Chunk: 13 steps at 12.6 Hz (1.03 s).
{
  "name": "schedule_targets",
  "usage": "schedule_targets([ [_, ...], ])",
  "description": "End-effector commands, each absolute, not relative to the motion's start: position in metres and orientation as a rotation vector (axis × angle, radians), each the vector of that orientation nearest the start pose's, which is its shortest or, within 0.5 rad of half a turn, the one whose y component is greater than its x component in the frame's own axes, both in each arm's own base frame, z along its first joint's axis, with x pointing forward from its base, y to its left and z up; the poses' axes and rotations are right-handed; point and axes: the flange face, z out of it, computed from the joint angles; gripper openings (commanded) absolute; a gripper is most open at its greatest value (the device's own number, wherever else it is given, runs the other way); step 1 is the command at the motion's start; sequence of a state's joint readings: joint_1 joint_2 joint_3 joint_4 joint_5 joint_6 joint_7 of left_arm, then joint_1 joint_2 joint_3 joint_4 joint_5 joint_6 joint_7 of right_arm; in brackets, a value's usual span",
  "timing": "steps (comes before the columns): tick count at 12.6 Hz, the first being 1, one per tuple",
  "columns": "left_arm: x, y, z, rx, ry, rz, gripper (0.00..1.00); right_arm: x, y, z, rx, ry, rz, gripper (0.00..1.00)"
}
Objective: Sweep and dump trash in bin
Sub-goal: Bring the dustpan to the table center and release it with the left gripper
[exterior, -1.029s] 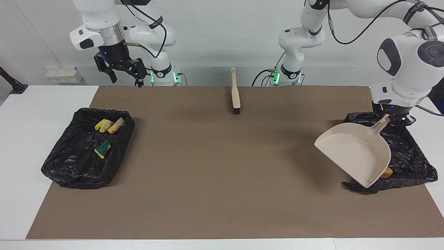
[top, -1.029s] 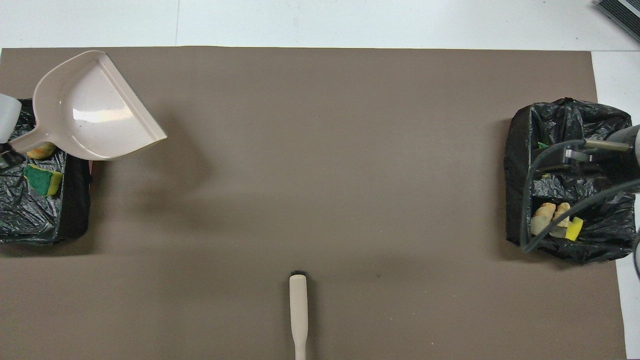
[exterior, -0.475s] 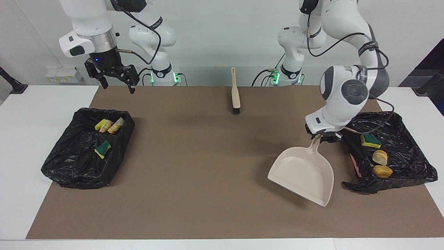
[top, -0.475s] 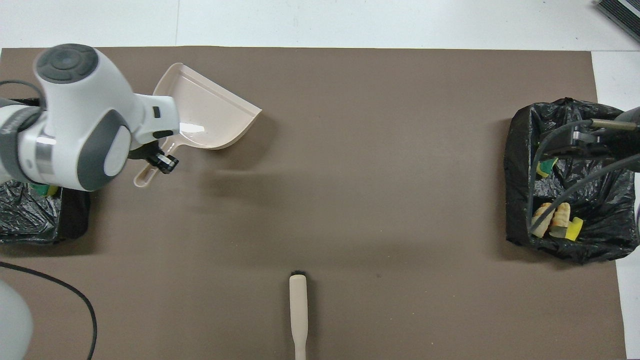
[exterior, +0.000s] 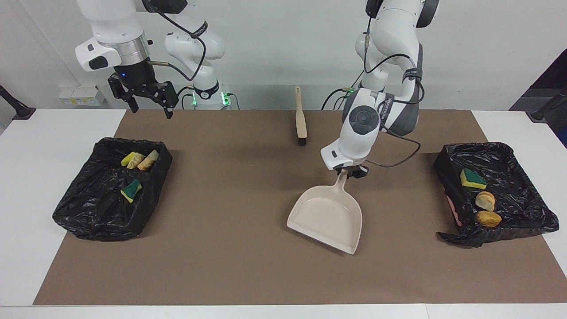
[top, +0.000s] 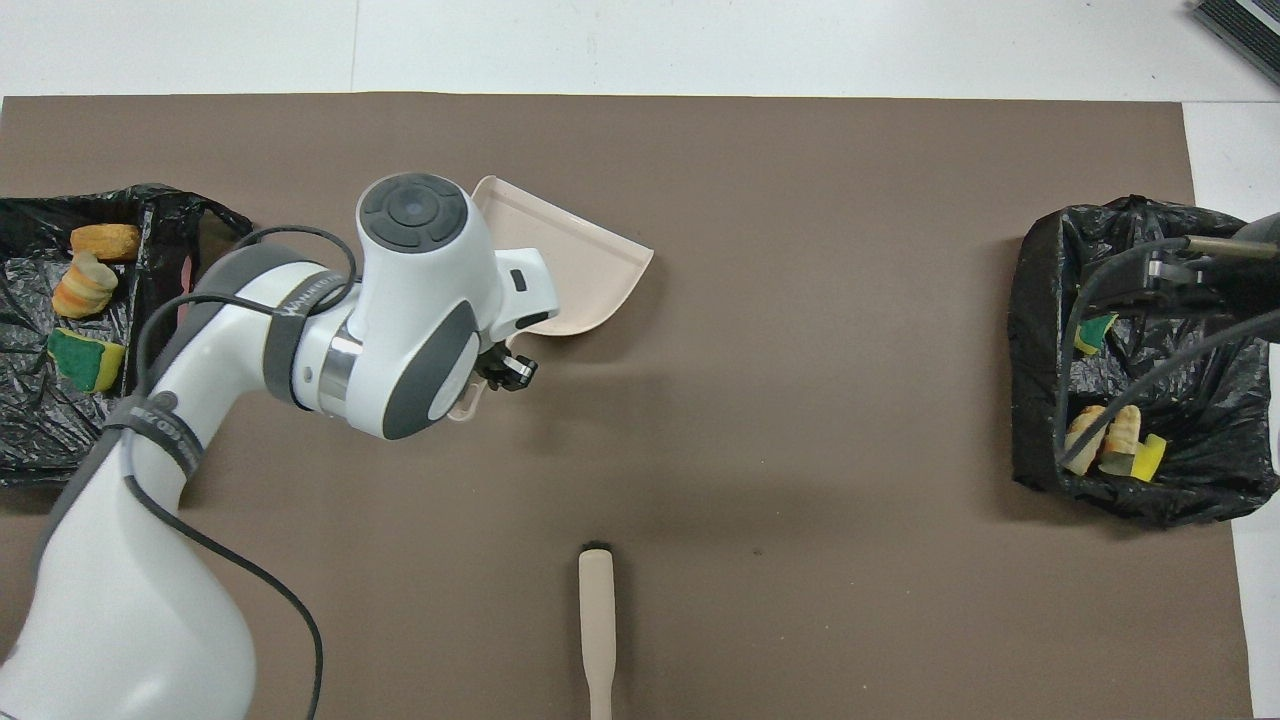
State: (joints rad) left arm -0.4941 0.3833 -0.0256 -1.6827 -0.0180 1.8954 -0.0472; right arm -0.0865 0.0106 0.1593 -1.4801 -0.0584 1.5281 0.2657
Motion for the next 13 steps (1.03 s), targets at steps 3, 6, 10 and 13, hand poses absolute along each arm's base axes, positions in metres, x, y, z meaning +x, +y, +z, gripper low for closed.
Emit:
schedule_targets([
  [3,0.553,-0.335,0.367,-3.126,0.259,0.210,0.99,0.553,0.025,0.661,-3.112,0.315,-0.041,1.00],
  [6,0.571,-0.287,0.412,-3.157,0.049,0.155,1.00,0.551,0.029,0.660,-3.115,0.306,-0.034,1.00],
  [10,0.610,-0.175,0.459,-3.181,-0.054,0.098,1.00,0.551,0.030,0.660,-3.115,0.303,-0.034,1.00],
  [13,0.608,-0.091,0.505,-3.195,0.104,0.063,1.00,0.550,0.027,0.660,-3.115,0.313,-0.024,1.00],
])
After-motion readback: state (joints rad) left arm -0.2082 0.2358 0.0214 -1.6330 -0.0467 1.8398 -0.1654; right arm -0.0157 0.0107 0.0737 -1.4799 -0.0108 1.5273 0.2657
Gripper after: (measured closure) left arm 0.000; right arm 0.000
